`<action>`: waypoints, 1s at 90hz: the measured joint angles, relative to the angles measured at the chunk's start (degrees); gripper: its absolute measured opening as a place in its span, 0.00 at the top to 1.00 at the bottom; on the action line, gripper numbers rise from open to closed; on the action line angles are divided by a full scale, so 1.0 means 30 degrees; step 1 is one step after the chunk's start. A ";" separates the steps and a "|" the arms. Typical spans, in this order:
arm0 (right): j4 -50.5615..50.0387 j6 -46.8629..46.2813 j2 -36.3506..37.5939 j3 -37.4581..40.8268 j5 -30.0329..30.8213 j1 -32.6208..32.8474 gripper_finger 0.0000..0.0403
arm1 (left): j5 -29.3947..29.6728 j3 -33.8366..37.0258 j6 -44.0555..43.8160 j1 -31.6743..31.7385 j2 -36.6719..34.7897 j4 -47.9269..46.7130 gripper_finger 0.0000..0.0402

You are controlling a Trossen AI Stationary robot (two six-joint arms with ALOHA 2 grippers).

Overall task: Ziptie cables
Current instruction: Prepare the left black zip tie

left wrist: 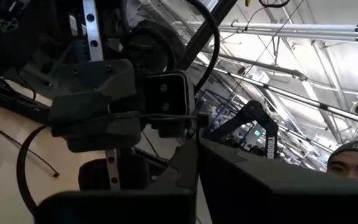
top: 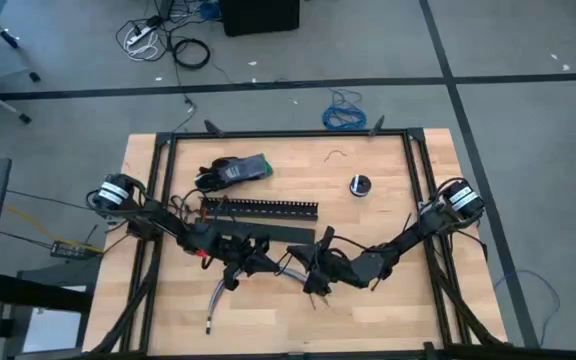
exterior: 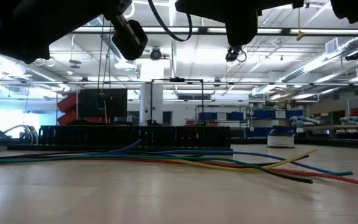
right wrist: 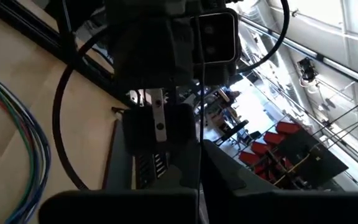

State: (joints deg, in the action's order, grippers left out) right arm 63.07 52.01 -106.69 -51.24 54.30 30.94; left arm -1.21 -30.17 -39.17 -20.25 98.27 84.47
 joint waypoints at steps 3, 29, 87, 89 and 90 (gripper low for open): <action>0.0000 0.0000 0.0000 0.0000 0.0000 0.0000 1.00 | 0.0000 0.0000 -0.0042 0.0000 -0.0003 -0.0095 1.00; 0.0007 0.0000 0.0000 0.0000 -0.0184 0.0000 1.00 | -0.0007 0.0000 -0.0032 0.0049 0.0000 -0.0169 1.00; 0.0008 -0.0530 0.0000 0.0000 -0.1564 -0.0007 1.00 | 0.0168 0.0000 -0.0105 0.0131 0.0002 -0.1232 1.00; 0.0007 -0.0617 0.0000 0.0000 -0.1648 -0.0007 1.00 | 0.0175 0.0000 -0.0105 0.0131 -0.0002 -0.1232 1.00; 0.0007 -0.0675 0.0000 0.0000 -0.1691 -0.0007 1.00 | 0.0175 0.0000 -0.0109 0.0131 0.0001 -0.1232 1.00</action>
State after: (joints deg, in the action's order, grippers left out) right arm 63.09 49.98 -106.69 -51.24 49.23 30.92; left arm -0.69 -30.17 -39.50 -19.86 98.28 80.77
